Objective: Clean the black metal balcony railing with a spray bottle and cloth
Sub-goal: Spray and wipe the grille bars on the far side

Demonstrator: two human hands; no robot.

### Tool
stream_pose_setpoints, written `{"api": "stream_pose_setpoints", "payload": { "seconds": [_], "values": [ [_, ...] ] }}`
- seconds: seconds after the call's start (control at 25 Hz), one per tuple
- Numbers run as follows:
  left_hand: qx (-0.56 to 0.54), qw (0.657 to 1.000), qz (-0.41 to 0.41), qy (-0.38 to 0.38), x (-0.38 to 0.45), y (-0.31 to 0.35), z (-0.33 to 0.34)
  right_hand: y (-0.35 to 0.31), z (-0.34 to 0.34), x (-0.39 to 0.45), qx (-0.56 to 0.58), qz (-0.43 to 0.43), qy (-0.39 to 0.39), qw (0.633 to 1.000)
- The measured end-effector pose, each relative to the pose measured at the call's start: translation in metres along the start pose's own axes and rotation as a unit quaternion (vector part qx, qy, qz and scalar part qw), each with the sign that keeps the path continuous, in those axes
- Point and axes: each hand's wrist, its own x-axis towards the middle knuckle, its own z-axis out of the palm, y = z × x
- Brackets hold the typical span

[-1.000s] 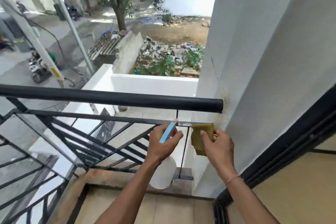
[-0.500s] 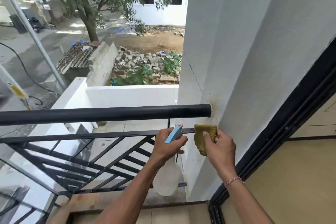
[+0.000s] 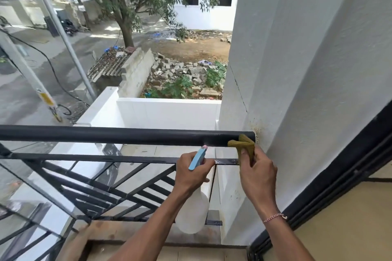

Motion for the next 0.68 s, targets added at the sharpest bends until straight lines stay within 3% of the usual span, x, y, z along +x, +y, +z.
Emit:
{"api": "stream_pose_setpoints", "payload": {
  "seconds": [0.12, 0.2, 0.36, 0.48, 0.56, 0.68],
  "values": [
    [0.016, 1.000, 0.005, 0.020, 0.001, 0.002, -0.007, -0.002, 0.014, 0.028, -0.061, -0.114, 0.036, 0.991],
    [0.012, 0.999, 0.000, 0.032, -0.001, 0.004, -0.012, 0.006, 0.032, 0.053, -0.170, -0.194, 0.050, 0.965],
    [0.002, 0.999, -0.014, 0.031, -0.002, 0.005, -0.018, 0.029, 0.046, 0.067, -0.387, -0.183, -0.098, 0.899],
    [-0.005, 1.000, -0.015, 0.013, 0.002, 0.003, -0.027, 0.053, 0.044, 0.054, -0.440, -0.217, -0.117, 0.864],
    [-0.005, 1.000, -0.020, 0.007, 0.003, 0.005, -0.034, 0.060, 0.047, 0.055, -0.408, -0.227, -0.103, 0.879],
    [-0.013, 0.999, -0.030, 0.020, 0.005, 0.005, -0.050, 0.052, 0.064, 0.062, -0.279, -0.203, -0.123, 0.931]
  ]
}}
